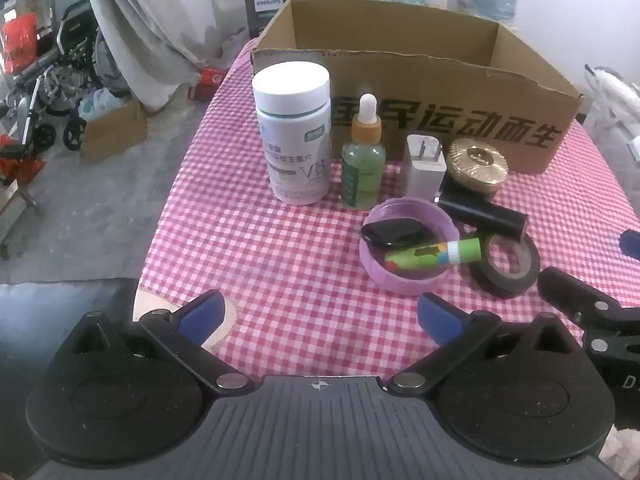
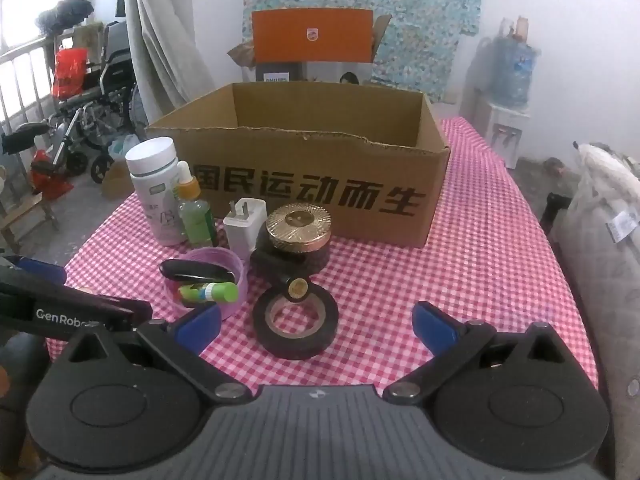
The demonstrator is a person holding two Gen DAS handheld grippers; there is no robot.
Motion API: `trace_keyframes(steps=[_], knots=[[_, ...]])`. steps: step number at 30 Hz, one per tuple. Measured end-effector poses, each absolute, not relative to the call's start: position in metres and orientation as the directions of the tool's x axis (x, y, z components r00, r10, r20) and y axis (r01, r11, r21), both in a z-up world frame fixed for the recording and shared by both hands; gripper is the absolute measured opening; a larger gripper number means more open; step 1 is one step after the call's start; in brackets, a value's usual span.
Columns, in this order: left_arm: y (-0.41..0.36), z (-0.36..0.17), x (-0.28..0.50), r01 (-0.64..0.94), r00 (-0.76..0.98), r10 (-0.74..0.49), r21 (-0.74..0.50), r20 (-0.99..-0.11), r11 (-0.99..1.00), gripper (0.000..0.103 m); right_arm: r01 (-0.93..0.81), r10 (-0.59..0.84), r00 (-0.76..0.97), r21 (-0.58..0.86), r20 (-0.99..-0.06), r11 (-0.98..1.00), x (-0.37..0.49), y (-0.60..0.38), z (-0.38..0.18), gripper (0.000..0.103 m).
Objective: Organize rigid objects
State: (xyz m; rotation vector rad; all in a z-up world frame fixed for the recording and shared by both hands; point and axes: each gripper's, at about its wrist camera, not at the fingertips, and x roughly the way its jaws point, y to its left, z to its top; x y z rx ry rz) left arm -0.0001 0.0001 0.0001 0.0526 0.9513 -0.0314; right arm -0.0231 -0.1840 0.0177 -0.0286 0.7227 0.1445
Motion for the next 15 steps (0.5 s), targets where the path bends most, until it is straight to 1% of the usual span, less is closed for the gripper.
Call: trace_keyframes(steps=[4, 7, 8, 15], knots=[[-0.0007, 0.0004, -0.0007, 0.050, 0.580, 0.000, 0.035, -0.815, 0.998, 0.103, -0.152, 0.154, 0.729, 0.062, -0.667, 0.986, -0.0234, -0.1891, 0.0150, 0.103], [-0.0042, 0.0013, -0.0029, 0.053, 0.583, 0.003, 0.042, -0.813, 0.998, 0.103, -0.146, 0.147, 0.746, 0.055, -0.649, 0.988, -0.0275, -0.1890, 0.0177, 0.103], [-0.0050, 0.0016, -0.0035, 0.055, 0.583, 0.003, 0.043, -0.812, 0.998, 0.103, -0.146, 0.143, 0.735, 0.051, -0.663, 0.988, -0.0223, -0.1871, 0.0193, 0.103], [-0.0068, 0.0014, -0.0064, 0.056, 0.580, 0.000, 0.040, -0.815, 0.998, 0.103, -0.155, 0.151, 0.740, 0.052, -0.655, 0.987, -0.0235, -0.1867, 0.0224, 0.103]])
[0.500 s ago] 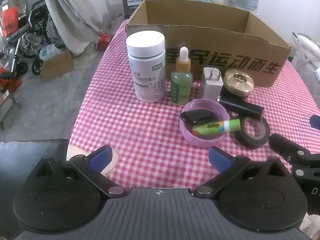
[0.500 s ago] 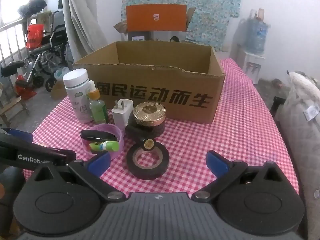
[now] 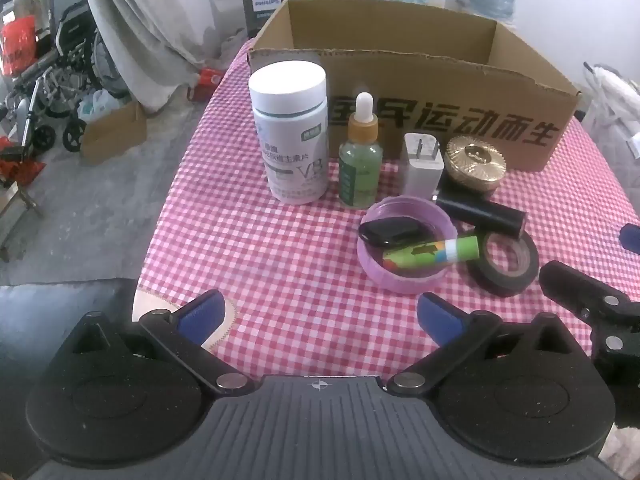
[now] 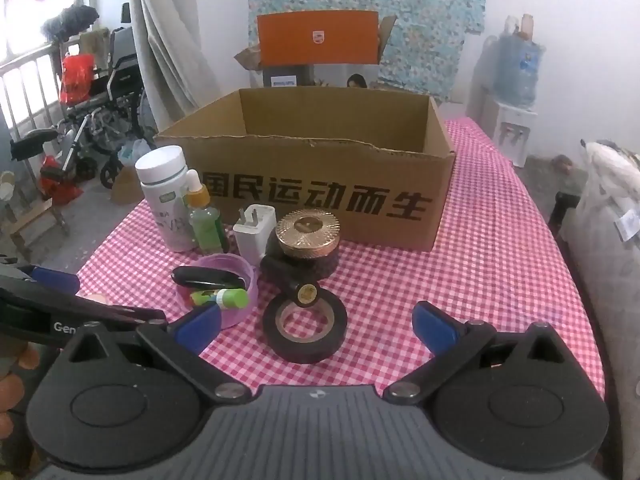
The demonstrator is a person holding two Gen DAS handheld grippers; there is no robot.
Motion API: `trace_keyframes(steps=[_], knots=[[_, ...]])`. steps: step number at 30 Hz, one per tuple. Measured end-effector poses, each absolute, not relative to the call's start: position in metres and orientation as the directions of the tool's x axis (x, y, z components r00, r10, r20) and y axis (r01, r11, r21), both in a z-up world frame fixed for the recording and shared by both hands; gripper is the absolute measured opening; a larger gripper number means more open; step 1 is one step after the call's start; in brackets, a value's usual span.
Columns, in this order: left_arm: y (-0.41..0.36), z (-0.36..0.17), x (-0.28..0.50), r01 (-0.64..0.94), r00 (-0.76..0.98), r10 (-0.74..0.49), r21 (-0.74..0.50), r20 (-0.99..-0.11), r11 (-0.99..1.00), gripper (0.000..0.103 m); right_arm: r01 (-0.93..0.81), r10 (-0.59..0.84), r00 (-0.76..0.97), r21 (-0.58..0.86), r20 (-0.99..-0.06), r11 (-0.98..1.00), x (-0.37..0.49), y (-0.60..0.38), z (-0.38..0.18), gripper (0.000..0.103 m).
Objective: Organize rigid objects
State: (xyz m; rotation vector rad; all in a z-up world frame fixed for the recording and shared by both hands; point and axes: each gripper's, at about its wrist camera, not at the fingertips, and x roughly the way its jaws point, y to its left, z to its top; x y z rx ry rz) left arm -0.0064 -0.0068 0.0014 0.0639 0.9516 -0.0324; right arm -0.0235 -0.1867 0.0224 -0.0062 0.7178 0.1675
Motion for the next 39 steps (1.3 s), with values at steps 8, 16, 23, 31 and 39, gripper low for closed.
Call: trace_keyframes(steps=[8, 16, 23, 31, 39], knots=[[-0.0008, -0.0004, -0.0032, 0.058, 0.580, -0.005, 0.036, -0.815, 0.998, 0.103, -0.159, 0.148, 0.739, 0.044, -0.657, 0.986, -0.0241, -0.1843, 0.0227, 0.103], [-0.0018, 0.0002, -0.0040, 0.058, 0.580, -0.004, 0.036, -0.815, 0.998, 0.103, -0.165, 0.149, 0.737, 0.039, -0.659, 0.986, -0.0234, -0.1832, 0.0220, 0.103], [-0.0010, 0.0001, -0.0032, 0.057, 0.577, -0.005, 0.034, -0.816, 0.998, 0.103, -0.162, 0.144, 0.741, 0.034, -0.656, 0.986, -0.0234, -0.1825, 0.0216, 0.103], [-0.0001, 0.0000, -0.0034, 0.057, 0.576, -0.005, 0.034, -0.817, 0.998, 0.103, -0.161, 0.141, 0.741, 0.030, -0.657, 0.986, -0.0224, -0.1819, 0.0209, 0.103], [-0.0007, -0.0004, -0.0030, 0.058, 0.577, -0.004, 0.035, -0.817, 0.998, 0.103, -0.162, 0.141, 0.741, 0.030, -0.657, 0.986, -0.0223, -0.1817, 0.0209, 0.103]])
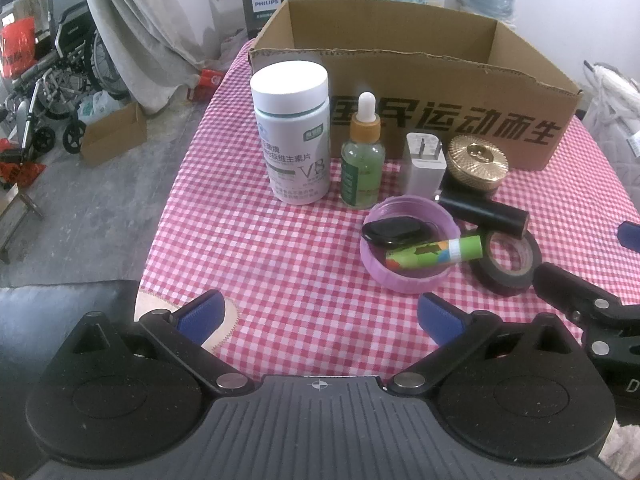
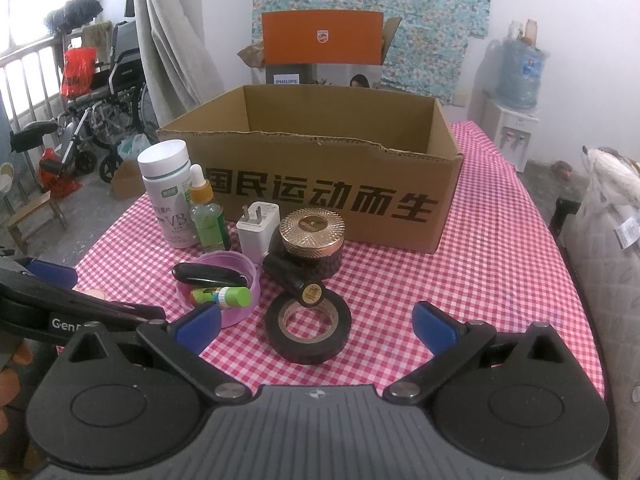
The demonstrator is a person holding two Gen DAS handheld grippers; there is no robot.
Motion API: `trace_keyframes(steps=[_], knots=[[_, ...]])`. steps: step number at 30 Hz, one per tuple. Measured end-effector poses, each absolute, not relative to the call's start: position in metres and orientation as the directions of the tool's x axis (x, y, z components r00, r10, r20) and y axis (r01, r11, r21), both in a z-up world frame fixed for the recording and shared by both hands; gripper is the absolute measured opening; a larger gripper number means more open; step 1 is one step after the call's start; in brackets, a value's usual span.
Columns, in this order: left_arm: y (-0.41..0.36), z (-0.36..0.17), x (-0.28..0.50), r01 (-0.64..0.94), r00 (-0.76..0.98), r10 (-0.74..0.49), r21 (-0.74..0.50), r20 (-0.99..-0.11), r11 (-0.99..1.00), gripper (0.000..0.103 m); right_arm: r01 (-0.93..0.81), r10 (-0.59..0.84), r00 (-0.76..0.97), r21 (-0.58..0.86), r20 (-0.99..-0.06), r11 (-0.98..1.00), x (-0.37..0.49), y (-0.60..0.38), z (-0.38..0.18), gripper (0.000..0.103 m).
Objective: Organize rigid objects
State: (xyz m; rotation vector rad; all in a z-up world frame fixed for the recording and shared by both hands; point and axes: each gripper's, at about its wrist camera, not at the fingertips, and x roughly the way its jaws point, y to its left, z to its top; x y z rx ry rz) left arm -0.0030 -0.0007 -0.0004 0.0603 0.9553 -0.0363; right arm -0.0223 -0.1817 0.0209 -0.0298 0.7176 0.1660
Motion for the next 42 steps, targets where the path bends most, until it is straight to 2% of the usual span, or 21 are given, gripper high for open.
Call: trace_keyframes(steps=[42], knots=[[-0.005, -0.012, 0.009, 0.072, 0.557, 0.001, 0.049, -0.830, 0.996, 0.103, -0.161, 0.158, 0.742, 0.055, -0.652, 0.985, -0.014, -0.188, 0.014, 0.103]])
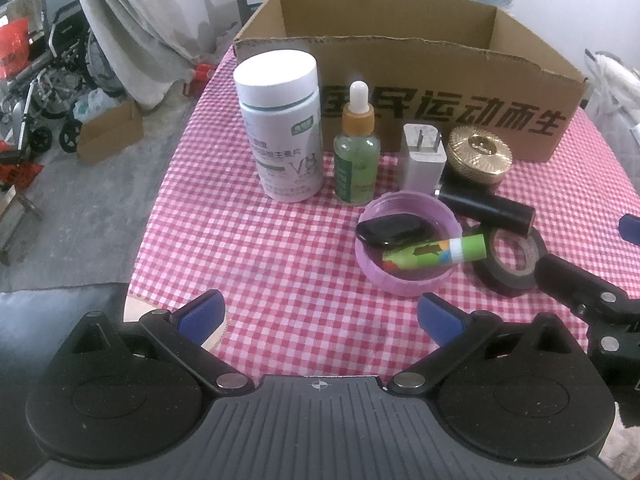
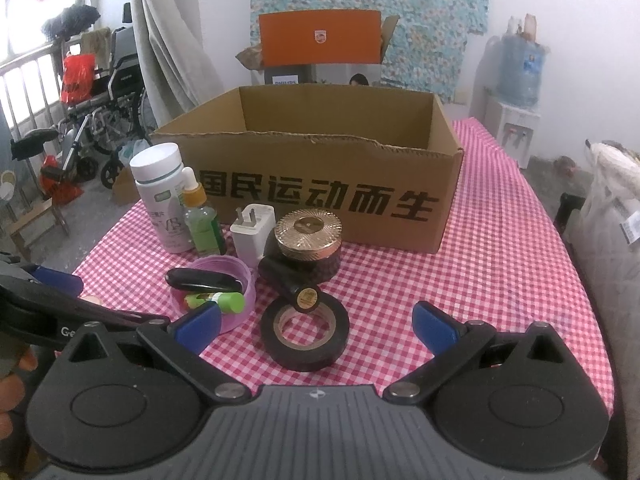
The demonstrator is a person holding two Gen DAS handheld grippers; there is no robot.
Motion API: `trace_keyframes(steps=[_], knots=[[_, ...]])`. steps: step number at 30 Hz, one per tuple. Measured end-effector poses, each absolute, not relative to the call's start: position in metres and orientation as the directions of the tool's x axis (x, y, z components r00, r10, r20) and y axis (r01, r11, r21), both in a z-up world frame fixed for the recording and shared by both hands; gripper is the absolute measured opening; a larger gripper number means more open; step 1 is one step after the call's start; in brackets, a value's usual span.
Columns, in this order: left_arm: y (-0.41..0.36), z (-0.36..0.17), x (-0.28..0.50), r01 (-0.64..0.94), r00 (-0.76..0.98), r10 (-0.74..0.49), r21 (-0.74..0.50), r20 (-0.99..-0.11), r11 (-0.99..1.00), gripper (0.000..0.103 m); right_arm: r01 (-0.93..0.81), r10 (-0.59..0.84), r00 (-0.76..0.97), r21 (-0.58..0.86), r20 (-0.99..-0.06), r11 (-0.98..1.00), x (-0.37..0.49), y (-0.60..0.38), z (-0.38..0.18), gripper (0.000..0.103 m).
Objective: Organize rigid objects
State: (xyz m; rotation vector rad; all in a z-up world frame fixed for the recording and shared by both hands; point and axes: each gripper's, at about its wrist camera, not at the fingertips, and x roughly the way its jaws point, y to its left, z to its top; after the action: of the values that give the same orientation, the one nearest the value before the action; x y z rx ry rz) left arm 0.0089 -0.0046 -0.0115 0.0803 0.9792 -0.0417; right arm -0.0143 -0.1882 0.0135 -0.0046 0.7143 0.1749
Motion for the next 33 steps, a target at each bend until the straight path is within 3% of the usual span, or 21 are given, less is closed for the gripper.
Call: trace_keyframes(steps=[8, 13, 19, 26, 27, 29, 33], knots=[[-0.010, -0.006, 0.008, 0.122, 0.636, -0.054, 0.031, -0.770, 0.992, 0.103, -0.149, 0.239, 0.748, 0.195, -0.619, 0.969, -0.007, -0.215, 0.010, 0.098], [-0.011, 0.000, 0.007, 0.194, 0.682, -0.151, -0.022, -0.716, 0.981, 0.101, -0.147, 0.327, 0.738, 0.332, -0.590, 0.932, 0.001, -0.236, 0.006, 0.078], [-0.035, 0.001, 0.000, 0.343, 0.702, -0.228, 0.039, -0.675, 0.939, 0.095, -0.228, 0.506, 0.680, 0.503, -0.530, 0.834, 0.009, -0.241, -0.004, 0.069], [-0.054, -0.013, 0.006, 0.410, 0.663, -0.240, 0.076, -0.709, 0.909, 0.068, -0.258, 0.609, 0.596, 0.593, -0.523, 0.763, 0.025, -0.229, -0.018, 0.058], [-0.055, -0.014, 0.007, 0.414, 0.658, -0.241, 0.076, -0.714, 0.907, 0.061, -0.257, 0.618, 0.585, 0.603, -0.525, 0.756, 0.027, -0.229, -0.020, 0.053], [-0.055, -0.015, 0.007, 0.419, 0.654, -0.241, 0.079, -0.717, 0.904, 0.057, -0.254, 0.628, 0.567, 0.612, -0.533, 0.749, 0.033, -0.227, -0.026, 0.041], [-0.055, -0.016, 0.005, 0.432, 0.644, -0.254, 0.069, -0.722, 0.899, 0.043, -0.260, 0.644, 0.543, 0.621, -0.539, 0.739, 0.035, -0.224, -0.032, 0.032]])
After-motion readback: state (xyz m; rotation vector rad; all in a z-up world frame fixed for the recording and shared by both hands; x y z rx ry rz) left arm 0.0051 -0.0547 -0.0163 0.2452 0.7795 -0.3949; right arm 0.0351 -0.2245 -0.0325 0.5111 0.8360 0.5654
